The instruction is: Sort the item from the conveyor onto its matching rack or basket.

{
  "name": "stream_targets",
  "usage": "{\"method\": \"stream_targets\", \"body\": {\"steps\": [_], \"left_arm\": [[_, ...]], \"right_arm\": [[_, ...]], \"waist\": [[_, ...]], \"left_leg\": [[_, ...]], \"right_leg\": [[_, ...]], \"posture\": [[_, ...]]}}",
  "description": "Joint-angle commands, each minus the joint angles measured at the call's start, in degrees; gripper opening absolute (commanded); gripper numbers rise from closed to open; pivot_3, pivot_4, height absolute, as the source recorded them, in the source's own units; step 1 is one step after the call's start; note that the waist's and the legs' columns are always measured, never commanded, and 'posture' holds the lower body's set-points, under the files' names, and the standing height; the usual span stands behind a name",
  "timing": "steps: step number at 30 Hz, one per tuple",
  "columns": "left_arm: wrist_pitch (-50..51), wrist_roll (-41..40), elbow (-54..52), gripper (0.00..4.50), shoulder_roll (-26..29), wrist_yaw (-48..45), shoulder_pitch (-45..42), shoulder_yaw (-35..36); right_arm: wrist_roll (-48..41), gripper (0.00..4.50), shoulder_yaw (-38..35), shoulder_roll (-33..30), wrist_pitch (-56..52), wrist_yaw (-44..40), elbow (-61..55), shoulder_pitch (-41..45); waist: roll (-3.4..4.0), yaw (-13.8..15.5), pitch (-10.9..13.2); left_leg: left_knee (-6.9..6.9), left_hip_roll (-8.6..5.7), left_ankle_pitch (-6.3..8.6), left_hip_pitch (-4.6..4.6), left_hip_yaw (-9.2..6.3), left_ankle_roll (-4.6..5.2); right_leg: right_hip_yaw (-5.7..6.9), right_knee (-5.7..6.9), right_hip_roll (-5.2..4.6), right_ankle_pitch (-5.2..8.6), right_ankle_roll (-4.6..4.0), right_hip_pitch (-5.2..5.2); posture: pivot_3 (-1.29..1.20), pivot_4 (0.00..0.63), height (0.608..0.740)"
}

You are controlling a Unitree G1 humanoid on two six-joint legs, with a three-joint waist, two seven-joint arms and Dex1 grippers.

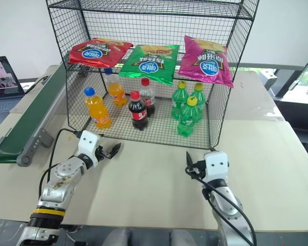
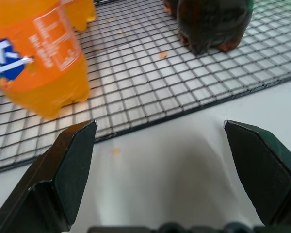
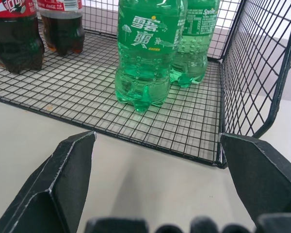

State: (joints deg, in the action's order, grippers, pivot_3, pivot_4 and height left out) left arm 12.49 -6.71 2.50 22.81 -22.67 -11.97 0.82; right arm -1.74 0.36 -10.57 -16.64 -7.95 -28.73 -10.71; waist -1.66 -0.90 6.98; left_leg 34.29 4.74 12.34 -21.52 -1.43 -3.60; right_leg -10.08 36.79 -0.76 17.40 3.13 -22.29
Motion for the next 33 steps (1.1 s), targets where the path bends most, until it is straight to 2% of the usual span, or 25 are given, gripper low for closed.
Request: {"method": "stream_targets", "body": {"steps": [1,17,33], "left_arm": [[-0.08,-2.30,-2.42,4.47,0.32,-2.31,0.31,1.64],[2.63,-7.21,-3.67,4.47,-0.34,-6.82,0.61,3.32],[2.21,-7.06,-4.01,4.47,0.21,-7.46,0.28,3.24]], "right_arm": [[-0.28,4.50,-0.89,-0.40,1.66,-0.50,-2.48,-0.41],[0.24,4.50,-0.46,-0.18,0.86,-0.71,-2.53,0.55],[0.37,4.50,0.11,0.51,1.17,-0.65,-1.97,0.84]], "waist": [[0.00,0.05,0.00],[0.01,0.00,-0.01],[0.02,-0.05,-0.01]], "left_leg": [[0.00,0.00,0.00,0.00,0.00,0.00],[0.01,0.00,0.00,-0.01,-0.01,0.00],[0.02,0.00,0.00,0.00,-0.01,0.00]], "right_leg": [[0.00,0.01,0.00,0.00,0.00,0.00],[0.02,0.01,0.00,0.00,0.00,0.00],[0.02,0.02,0.00,0.00,0.00,0.00]], "posture": [[0.00,0.150,0.740],[0.00,0.150,0.740],[0.00,0.150,0.740]]}}
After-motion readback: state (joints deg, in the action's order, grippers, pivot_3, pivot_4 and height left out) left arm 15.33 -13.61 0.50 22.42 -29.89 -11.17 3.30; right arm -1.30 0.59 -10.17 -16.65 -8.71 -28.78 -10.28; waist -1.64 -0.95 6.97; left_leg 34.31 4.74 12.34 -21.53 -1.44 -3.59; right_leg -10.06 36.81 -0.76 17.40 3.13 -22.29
